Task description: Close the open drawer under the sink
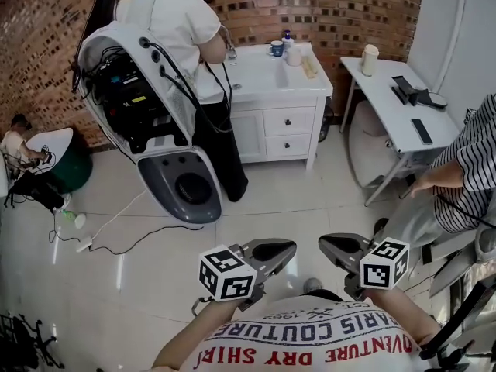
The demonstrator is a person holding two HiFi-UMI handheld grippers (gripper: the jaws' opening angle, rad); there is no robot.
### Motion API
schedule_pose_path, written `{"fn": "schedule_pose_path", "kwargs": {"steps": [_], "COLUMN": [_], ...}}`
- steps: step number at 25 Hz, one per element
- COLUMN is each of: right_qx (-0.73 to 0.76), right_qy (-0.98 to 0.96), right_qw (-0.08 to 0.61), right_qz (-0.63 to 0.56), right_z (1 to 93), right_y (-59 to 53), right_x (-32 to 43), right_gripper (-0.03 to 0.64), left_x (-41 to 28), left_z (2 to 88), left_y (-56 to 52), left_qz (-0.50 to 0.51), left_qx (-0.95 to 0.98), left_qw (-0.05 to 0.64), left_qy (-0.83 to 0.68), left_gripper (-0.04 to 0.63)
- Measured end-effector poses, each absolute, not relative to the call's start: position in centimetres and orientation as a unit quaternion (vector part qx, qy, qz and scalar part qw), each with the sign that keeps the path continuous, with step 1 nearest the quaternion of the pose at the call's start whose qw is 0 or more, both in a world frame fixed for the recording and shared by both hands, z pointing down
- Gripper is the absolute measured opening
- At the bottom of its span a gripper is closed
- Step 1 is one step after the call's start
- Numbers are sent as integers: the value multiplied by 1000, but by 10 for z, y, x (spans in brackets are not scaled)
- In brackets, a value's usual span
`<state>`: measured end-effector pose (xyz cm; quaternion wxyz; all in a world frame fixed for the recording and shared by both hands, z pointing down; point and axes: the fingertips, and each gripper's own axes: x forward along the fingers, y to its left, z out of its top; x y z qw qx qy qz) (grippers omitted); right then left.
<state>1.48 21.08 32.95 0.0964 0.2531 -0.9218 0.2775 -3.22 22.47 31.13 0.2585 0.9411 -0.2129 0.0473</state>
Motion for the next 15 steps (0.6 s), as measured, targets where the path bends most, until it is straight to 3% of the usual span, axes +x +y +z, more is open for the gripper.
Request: {"fn": "schedule_pose_path", "kwargs": {"steps": [15], "right_qx": [253], "right_qy": [-925], "right_qw": [97], "right_qz": [266], "right_z": [337], "right_y": [198], "right_x": [8], "right_gripper": [7], "left_x": [-31], "left_z": [320], "left_y": [218], "left_qz": [52], "left_qx": [939], "left_qw": [263], "left_qy": [-215], "left_gripper": [-17]}}
